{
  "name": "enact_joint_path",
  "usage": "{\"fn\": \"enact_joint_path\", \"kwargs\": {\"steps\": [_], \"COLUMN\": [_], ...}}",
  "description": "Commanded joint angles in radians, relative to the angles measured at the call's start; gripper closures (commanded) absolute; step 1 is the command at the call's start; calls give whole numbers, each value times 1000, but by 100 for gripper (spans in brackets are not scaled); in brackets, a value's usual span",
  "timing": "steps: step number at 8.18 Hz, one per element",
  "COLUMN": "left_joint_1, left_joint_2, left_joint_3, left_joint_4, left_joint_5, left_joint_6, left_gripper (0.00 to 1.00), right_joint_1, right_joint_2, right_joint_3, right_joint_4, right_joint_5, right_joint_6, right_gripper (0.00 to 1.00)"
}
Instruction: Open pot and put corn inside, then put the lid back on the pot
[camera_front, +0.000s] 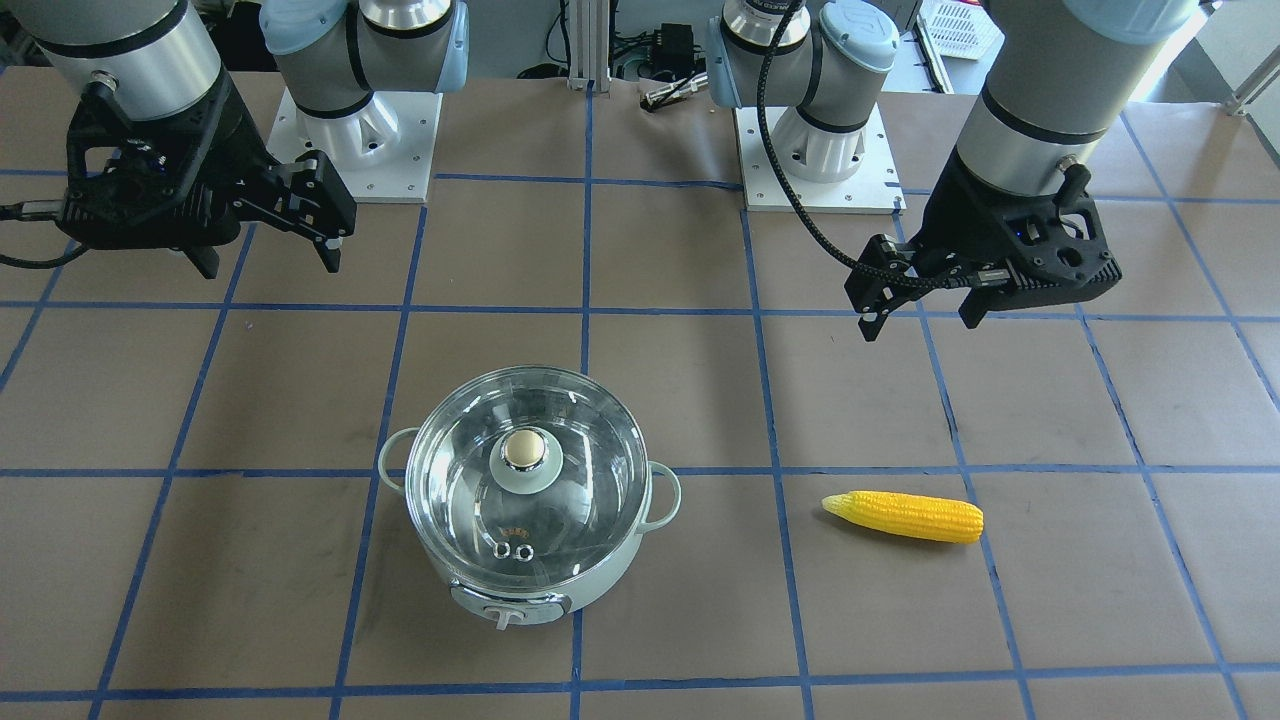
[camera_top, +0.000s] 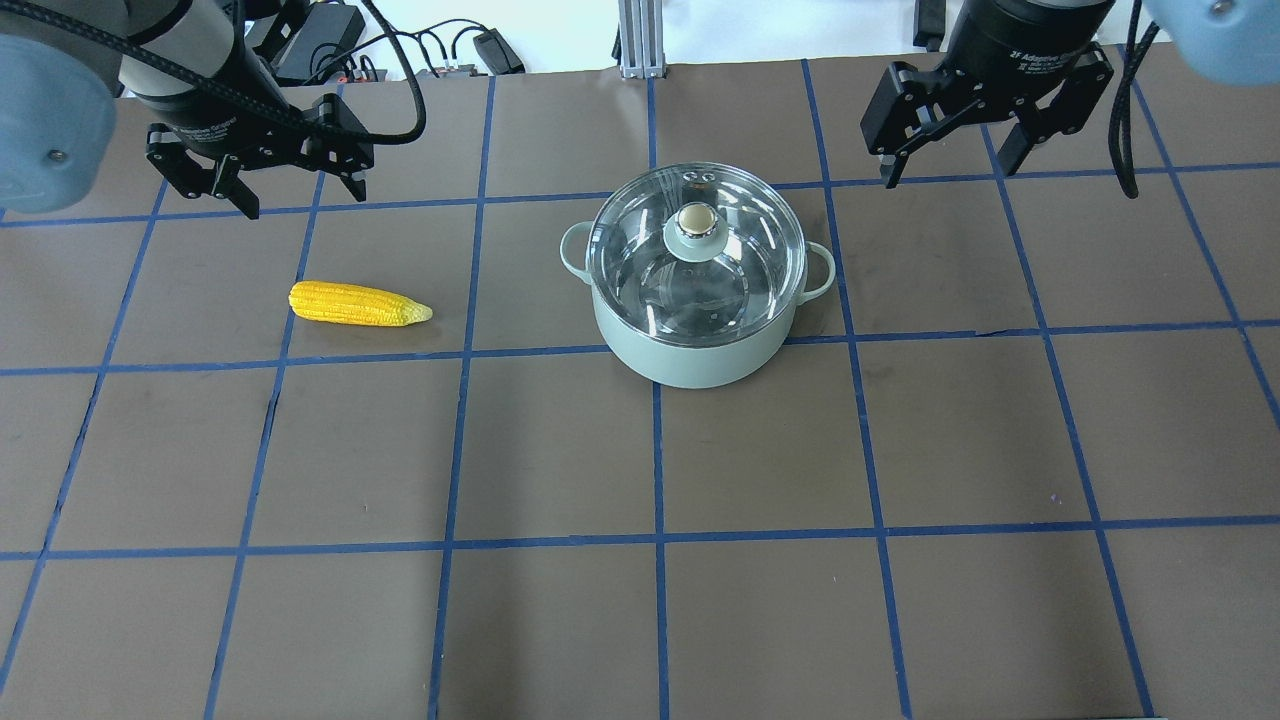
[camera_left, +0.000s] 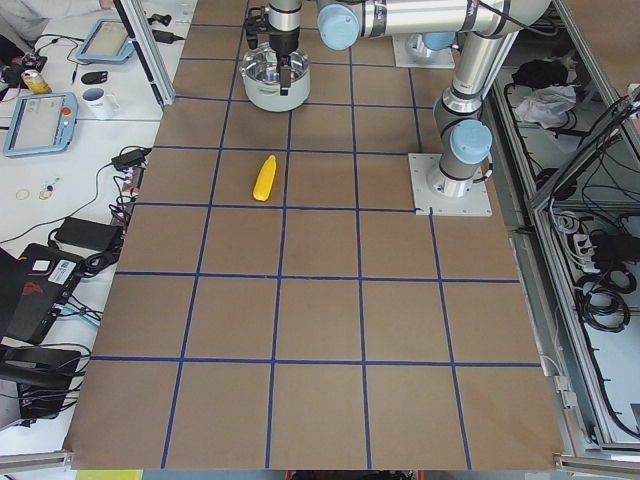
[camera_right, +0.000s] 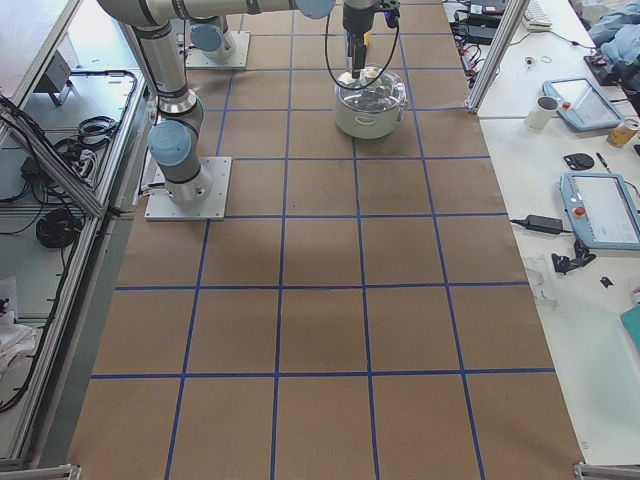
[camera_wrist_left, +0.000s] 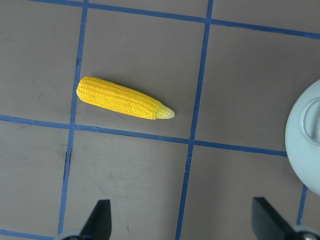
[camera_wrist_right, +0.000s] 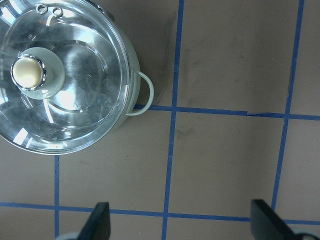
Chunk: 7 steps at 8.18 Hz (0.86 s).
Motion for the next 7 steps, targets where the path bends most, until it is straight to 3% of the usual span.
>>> {"fn": "enact_joint_path", "kwargs": {"steps": [1, 4, 5, 7], "left_joint_1": [0, 2, 6, 47], "left_joint_2": [0, -3, -4, -12], "left_joint_3": [-1, 2, 2, 11], "left_joint_4": [0, 3, 14, 72], "left_joint_5": [2, -6, -69, -102], "left_joint_6": [0, -12, -59, -302], "left_gripper": [0, 0, 0, 0], "right_joint_1": [0, 0, 0, 2], "right_joint_2": [0, 0, 0, 22], "right_joint_3": [8, 12, 14, 5], "right_joint_4": [-3, -26, -28, -98], "right_joint_5": [-1, -2, 1, -2], "right_joint_6": [-51, -59, -52, -26], "right_gripper": [0, 0, 0, 0]}}
